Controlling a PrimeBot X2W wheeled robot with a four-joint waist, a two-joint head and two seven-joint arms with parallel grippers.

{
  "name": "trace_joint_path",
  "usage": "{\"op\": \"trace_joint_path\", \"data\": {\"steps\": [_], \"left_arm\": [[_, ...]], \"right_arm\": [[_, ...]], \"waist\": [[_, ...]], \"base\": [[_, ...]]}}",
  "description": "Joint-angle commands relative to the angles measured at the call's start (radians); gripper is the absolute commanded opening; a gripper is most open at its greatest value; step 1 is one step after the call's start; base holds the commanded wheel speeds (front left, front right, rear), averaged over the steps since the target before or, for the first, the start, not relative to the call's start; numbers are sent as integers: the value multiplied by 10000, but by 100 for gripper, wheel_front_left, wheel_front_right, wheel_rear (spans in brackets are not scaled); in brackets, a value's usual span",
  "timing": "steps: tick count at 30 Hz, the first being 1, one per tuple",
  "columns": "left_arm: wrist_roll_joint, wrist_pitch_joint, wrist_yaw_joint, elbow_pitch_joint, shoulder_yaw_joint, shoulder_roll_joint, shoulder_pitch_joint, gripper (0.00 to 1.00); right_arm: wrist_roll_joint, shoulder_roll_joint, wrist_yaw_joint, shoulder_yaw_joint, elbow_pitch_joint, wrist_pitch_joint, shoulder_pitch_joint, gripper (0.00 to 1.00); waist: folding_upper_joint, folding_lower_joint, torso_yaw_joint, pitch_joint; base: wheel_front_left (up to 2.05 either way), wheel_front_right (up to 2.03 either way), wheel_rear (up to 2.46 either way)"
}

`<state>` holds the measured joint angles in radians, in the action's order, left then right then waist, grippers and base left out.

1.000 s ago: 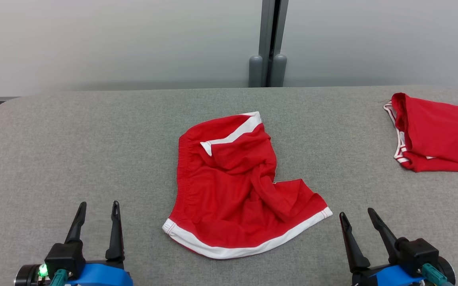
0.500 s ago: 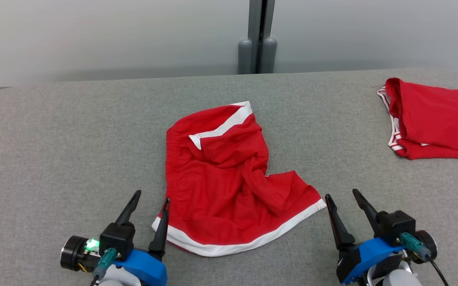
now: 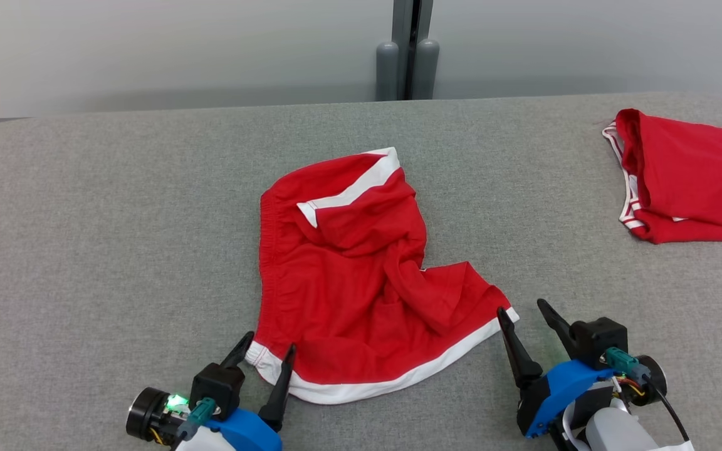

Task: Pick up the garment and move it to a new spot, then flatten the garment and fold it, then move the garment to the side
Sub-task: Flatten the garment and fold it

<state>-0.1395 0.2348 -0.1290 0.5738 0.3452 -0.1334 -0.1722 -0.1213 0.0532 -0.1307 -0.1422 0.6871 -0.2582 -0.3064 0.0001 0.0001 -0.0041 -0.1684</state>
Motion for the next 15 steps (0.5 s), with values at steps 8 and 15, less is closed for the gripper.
{"op": "trace_joint_path", "data": {"steps": [8, 15], "left_arm": [[-531, -119, -22, 229, 1199, -191, -317, 100], [-983, -341, -23, 131, 2019, -443, -392, 100]], "right_arm": [[-277, 18, -1, -135, 906, -76, -464, 100], [-398, 15, -1, -175, 1256, -79, -649, 100]], "waist": [[-1, -1, 110, 10], [-1, -1, 276, 42]], "base": [[0, 0, 0], [0, 0, 0]]}}
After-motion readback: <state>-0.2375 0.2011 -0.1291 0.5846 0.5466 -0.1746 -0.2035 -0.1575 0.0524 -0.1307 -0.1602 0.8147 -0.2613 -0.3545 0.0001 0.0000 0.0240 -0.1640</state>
